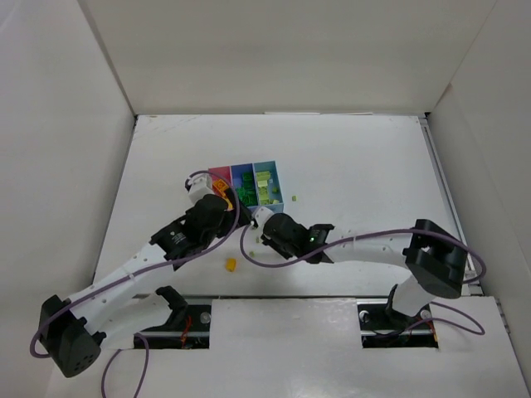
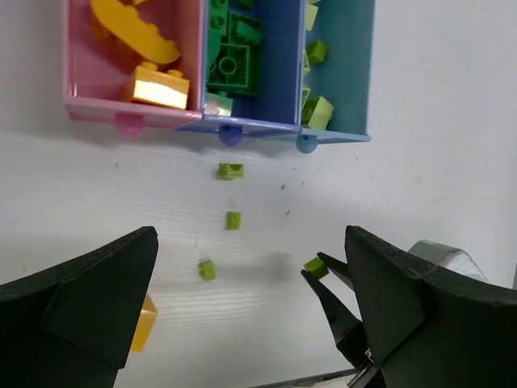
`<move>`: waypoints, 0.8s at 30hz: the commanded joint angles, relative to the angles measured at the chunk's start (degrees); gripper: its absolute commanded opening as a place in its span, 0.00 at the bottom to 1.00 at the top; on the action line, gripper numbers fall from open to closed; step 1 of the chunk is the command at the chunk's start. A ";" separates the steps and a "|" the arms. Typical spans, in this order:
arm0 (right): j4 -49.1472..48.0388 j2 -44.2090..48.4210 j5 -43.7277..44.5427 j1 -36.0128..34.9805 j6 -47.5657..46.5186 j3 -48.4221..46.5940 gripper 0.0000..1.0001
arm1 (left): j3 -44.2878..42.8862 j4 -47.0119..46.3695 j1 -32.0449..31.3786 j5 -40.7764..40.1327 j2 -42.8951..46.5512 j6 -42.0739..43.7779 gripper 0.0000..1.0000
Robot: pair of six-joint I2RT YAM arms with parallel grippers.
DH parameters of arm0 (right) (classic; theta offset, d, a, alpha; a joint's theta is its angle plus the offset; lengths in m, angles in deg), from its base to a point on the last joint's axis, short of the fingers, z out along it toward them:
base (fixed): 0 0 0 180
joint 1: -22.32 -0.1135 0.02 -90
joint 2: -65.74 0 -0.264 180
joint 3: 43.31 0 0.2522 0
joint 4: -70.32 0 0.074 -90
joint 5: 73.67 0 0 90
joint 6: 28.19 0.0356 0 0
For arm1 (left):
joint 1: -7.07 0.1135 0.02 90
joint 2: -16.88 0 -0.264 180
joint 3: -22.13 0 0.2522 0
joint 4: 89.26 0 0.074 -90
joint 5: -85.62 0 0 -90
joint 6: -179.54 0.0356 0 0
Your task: Sort the legos into containers by color
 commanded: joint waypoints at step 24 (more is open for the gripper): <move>-3.05 -3.71 -8.38 18.35 -7.92 -29.21 0.16 | -6.85 2.69 -0.43 -10.90 -7.19 -4.40 0.99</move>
